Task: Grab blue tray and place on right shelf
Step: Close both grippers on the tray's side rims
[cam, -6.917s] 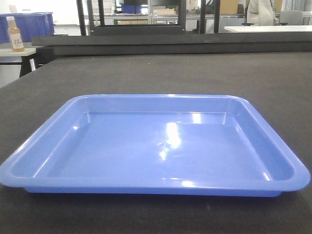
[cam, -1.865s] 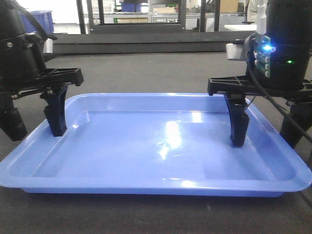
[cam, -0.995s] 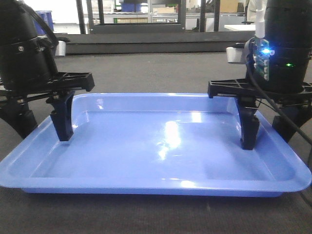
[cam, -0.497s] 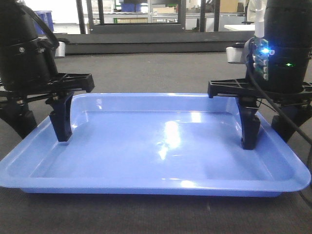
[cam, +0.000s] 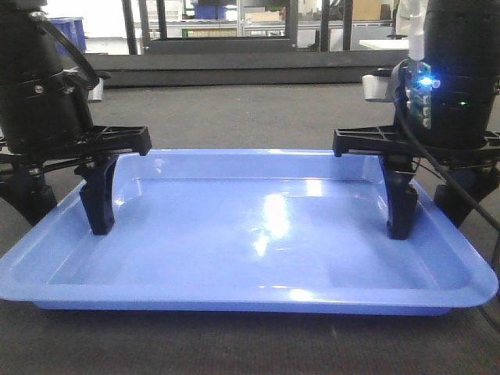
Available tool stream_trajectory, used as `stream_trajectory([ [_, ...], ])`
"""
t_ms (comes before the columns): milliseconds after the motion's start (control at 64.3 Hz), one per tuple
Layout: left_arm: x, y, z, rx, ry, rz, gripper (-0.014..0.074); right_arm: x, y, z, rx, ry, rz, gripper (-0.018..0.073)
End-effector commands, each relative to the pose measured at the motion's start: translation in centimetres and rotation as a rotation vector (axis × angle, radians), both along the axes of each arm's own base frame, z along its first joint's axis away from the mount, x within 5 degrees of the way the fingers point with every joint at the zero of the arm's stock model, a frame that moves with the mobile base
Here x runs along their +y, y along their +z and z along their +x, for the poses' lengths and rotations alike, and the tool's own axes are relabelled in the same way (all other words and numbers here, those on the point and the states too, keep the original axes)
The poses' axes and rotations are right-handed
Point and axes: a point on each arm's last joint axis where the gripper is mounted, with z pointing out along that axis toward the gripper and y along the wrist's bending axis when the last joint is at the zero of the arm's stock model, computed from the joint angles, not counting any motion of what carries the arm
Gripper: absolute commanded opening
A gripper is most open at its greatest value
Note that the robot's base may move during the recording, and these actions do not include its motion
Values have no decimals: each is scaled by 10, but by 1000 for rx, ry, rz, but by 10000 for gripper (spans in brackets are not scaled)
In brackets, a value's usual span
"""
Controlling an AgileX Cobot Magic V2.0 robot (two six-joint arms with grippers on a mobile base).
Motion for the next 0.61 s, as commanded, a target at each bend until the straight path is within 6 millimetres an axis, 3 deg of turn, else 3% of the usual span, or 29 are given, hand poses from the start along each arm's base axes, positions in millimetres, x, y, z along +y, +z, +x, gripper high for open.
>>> stream_trajectory([
  [0,-2,19,2,-47,26,-50,139,0,17,1,-60,2,19,211],
  [202,-2,19,1,-42,30,-56,-32,0,17,2,-65,2,21,162],
  [591,-2,19,-1,-24,28,-48,-48,0,17,2,-65,2,21,163],
])
